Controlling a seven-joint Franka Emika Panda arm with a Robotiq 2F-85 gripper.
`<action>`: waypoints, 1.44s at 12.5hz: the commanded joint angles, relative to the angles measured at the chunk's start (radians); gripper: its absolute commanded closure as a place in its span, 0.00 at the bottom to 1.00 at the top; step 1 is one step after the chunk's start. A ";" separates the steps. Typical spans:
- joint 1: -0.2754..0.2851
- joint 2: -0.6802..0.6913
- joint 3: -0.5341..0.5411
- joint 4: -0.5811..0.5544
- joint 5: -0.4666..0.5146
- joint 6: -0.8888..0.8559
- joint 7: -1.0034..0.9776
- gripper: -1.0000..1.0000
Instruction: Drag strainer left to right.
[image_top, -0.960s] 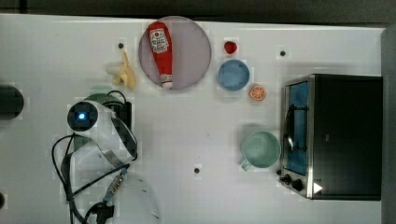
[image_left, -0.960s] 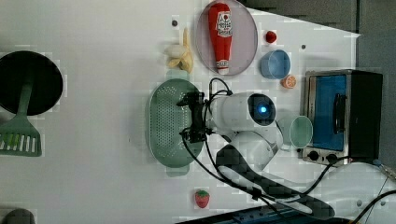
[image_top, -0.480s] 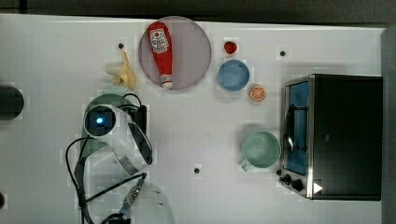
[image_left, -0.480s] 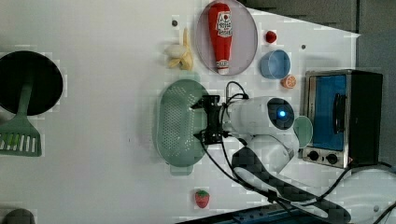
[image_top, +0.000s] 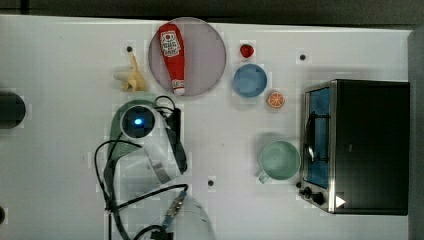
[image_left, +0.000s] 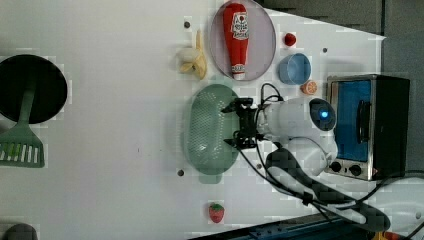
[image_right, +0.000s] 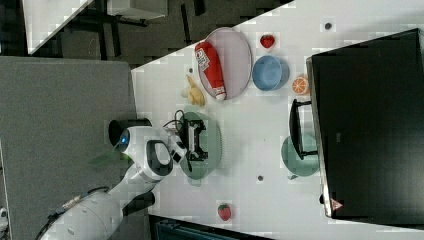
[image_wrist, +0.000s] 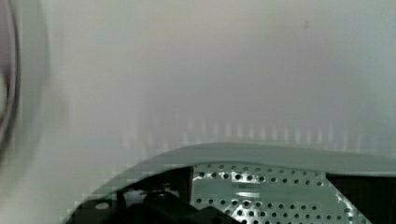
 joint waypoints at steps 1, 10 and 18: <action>-0.044 -0.024 -0.023 0.003 -0.008 0.011 -0.116 0.00; -0.115 -0.081 -0.113 -0.060 -0.008 0.014 -0.305 0.00; -0.154 -0.092 -0.220 -0.072 -0.008 0.045 -0.453 0.00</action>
